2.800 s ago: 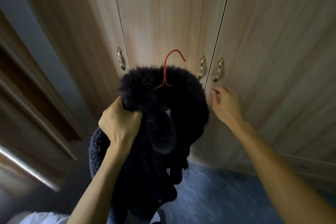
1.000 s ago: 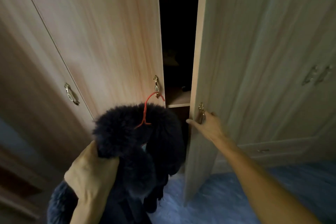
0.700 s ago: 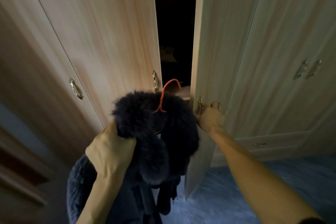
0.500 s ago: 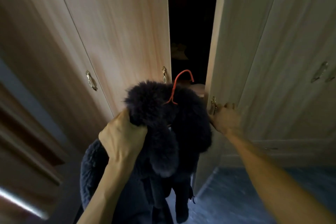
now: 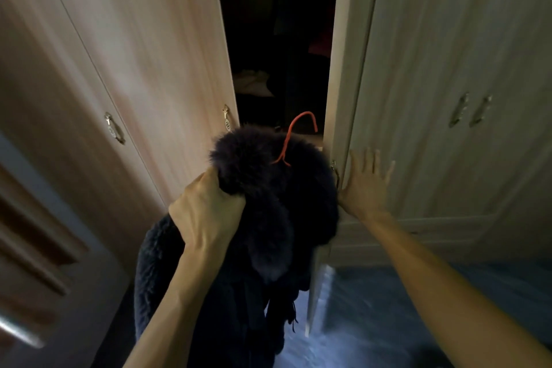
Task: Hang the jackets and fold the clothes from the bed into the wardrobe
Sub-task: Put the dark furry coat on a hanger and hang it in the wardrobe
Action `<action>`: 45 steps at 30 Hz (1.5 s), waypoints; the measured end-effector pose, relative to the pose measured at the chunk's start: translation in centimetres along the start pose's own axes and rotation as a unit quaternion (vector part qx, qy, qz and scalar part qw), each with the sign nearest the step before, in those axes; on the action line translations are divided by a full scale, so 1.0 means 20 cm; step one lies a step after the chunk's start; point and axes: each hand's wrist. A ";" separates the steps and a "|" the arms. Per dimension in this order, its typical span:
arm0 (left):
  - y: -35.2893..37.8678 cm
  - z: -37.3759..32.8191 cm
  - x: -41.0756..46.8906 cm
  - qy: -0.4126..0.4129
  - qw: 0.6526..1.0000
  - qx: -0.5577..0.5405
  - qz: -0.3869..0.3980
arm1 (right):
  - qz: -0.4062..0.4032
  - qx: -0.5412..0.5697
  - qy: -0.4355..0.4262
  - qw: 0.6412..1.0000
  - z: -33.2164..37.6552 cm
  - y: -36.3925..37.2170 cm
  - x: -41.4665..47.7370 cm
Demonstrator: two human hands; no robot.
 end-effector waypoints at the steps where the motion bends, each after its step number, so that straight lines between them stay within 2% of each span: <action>1: 0.01 -0.04 -0.02 0.002 1.000 -0.003 0.001 | 0.003 -0.007 0.000 1.000 -0.05 -0.02 0.00; 9: 0.08 -0.37 -0.10 0.035 0.999 -0.039 -0.008 | -0.001 0.028 0.046 0.999 -0.44 -0.14 -0.03; 14: 0.11 -0.49 -0.11 0.042 0.998 -0.045 -0.002 | -0.015 0.068 0.062 0.996 -0.54 -0.20 -0.09; 20: 0.11 -0.49 -0.11 0.045 0.997 -0.067 -0.006 | -0.138 0.148 -0.004 0.979 -0.50 -0.28 -0.18; 25: 0.10 -0.36 -0.07 0.033 0.997 -0.074 0.000 | -0.139 0.248 -0.102 0.953 -0.29 -0.34 -0.22; 27: 0.07 -0.28 -0.05 0.023 0.996 -0.090 -0.007 | -0.130 0.284 -0.104 0.944 -0.18 -0.37 -0.21; 35: -0.11 0.15 0.09 -0.039 0.994 -0.088 -0.044 | -0.032 0.312 -0.099 0.944 0.44 -0.46 -0.11; 39: -0.21 0.34 0.21 -0.070 0.992 -0.086 -0.061 | -0.005 0.296 -0.114 0.948 0.75 -0.49 -0.05; 45: -0.33 0.58 0.43 -0.077 0.990 -0.075 -0.094 | 0.008 0.336 -0.120 0.934 1.15 -0.56 0.06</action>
Point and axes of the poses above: each hand's wrist, its own x-axis towards the middle knuckle, its own y-axis out of the palm, z = x × y, and after that the axes turned 12 degrees about y, right-handed
